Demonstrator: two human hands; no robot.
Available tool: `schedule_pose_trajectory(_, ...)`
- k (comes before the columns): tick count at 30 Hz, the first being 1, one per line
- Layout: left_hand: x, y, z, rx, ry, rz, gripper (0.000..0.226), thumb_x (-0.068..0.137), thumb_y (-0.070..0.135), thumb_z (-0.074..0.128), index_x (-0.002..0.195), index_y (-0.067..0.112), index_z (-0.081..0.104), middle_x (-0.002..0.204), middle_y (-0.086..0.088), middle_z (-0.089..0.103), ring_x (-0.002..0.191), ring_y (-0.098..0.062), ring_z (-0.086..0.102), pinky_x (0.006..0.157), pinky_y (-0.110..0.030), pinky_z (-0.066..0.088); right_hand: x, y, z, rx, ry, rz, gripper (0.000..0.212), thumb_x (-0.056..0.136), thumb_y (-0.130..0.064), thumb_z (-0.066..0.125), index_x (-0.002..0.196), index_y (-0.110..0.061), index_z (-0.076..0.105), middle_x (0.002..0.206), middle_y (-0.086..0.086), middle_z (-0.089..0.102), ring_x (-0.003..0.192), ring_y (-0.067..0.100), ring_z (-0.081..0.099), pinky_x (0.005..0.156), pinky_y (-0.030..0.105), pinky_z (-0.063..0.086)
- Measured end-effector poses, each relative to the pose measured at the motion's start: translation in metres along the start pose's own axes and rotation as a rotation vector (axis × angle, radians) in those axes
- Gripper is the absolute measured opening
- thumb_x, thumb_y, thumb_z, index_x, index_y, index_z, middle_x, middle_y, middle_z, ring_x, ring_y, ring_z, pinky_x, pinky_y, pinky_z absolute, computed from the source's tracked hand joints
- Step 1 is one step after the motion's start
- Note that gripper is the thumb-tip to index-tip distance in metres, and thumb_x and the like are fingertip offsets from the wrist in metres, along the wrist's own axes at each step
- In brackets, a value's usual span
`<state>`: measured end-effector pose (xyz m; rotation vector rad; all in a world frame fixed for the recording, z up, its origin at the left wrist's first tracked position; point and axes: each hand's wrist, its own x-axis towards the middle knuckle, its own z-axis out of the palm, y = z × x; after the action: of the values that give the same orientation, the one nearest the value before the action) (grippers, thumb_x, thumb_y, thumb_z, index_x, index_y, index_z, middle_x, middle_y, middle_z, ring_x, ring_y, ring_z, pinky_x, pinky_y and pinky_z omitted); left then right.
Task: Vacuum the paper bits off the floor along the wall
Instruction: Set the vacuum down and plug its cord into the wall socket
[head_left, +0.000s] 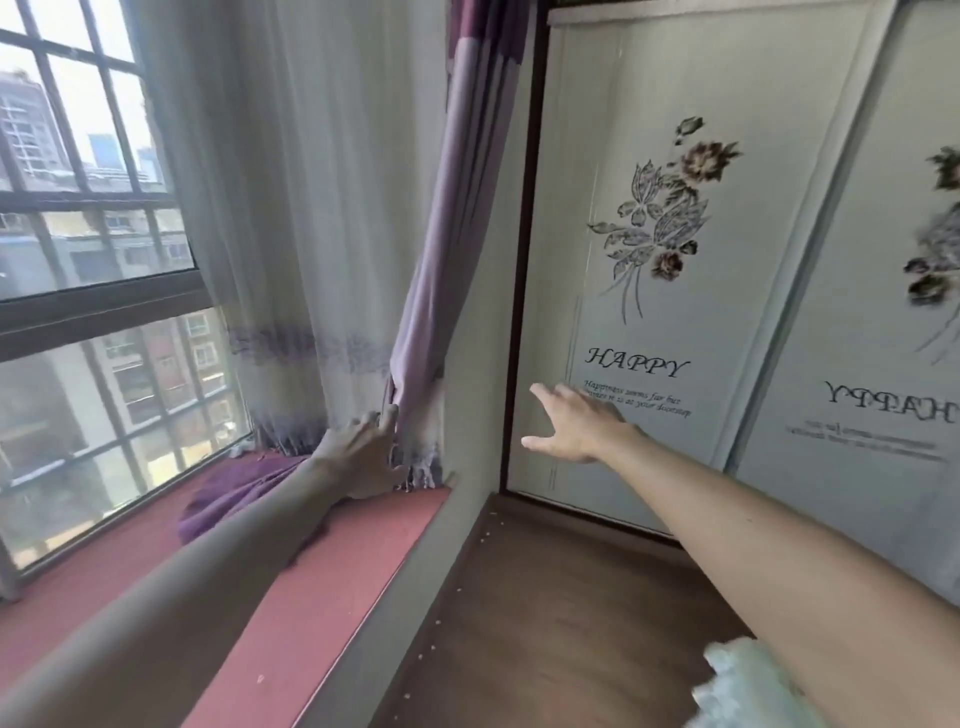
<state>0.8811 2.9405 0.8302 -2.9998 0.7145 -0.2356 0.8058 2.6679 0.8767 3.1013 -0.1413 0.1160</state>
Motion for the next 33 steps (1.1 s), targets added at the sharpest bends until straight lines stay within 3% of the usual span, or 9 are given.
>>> schedule_pose_trajectory(5, 0.006, 0.043, 0.007, -0.036, -0.028, 0.068, 0.095, 0.085, 0.057, 0.057, 0.152, 0.008, 0.012, 0.139, -0.018, 0.043, 0.124, -0.038, 0.050, 0.090, -0.049, 0.048, -0.033, 0.039, 0.010, 0.008, -0.016, 0.087, 0.081, 0.088, -0.062, 0.054, 0.151, -0.023, 0.020, 0.150, 0.009, 0.036, 0.136, 0.031, 0.037, 0.102, 0.051, 0.042)
schedule_pose_trajectory(9, 0.002, 0.080, 0.012, -0.053, -0.059, 0.118, 0.087, 0.090, 0.051, 0.054, 0.152, 0.009, 0.010, 0.140, -0.018, 0.042, 0.123, -0.038, 0.050, 0.091, -0.047, 0.047, -0.067, 0.066, 0.026, 0.029, -0.025, 0.137, 0.080, 0.088, -0.061, 0.054, 0.151, -0.023, 0.021, 0.146, 0.010, 0.040, 0.132, 0.031, 0.040, 0.095, 0.047, 0.043)
schedule_pose_trajectory(12, -0.006, 0.107, 0.019, -0.044, -0.066, 0.148, 0.092, 0.086, 0.061, 0.054, 0.152, 0.013, 0.011, 0.138, -0.016, 0.045, 0.121, -0.037, 0.052, 0.090, -0.047, 0.050, -0.099, 0.086, 0.044, 0.068, -0.045, 0.183, 0.080, 0.088, -0.062, 0.054, 0.150, -0.023, 0.021, 0.145, 0.010, 0.041, 0.130, 0.032, 0.041, 0.094, 0.046, 0.043)
schedule_pose_trajectory(23, -0.043, 0.215, 0.074, -0.005, -0.204, 0.312, 0.092, 0.090, 0.053, 0.055, 0.155, 0.011, 0.005, 0.142, -0.018, 0.041, 0.124, -0.036, 0.051, 0.093, -0.047, 0.051, -0.181, 0.128, 0.123, 0.236, -0.147, 0.347, 0.080, 0.088, -0.059, 0.056, 0.150, -0.020, 0.023, 0.147, 0.012, 0.039, 0.135, 0.034, 0.037, 0.107, 0.045, 0.037)
schedule_pose_trajectory(27, -0.035, 0.241, 0.112, -0.003, -0.264, 0.363, 0.092, 0.090, 0.055, 0.053, 0.155, 0.011, 0.006, 0.143, -0.016, 0.041, 0.125, -0.035, 0.050, 0.093, -0.046, 0.048, -0.195, 0.139, 0.167, 0.276, -0.207, 0.428, 0.078, 0.089, -0.056, 0.057, 0.150, -0.021, 0.024, 0.151, 0.011, 0.035, 0.138, 0.034, 0.034, 0.106, 0.044, 0.034)
schedule_pose_trajectory(33, -0.022, 0.272, 0.217, -0.030, -0.436, 0.440, 0.085, 0.091, 0.054, 0.053, 0.152, 0.011, 0.012, 0.140, -0.015, 0.042, 0.124, -0.035, 0.049, 0.093, -0.048, 0.047, -0.210, 0.149, 0.277, 0.357, -0.370, 0.556, 0.075, 0.090, -0.056, 0.056, 0.147, -0.020, 0.025, 0.140, 0.010, 0.044, 0.127, 0.031, 0.045, 0.091, 0.042, 0.044)
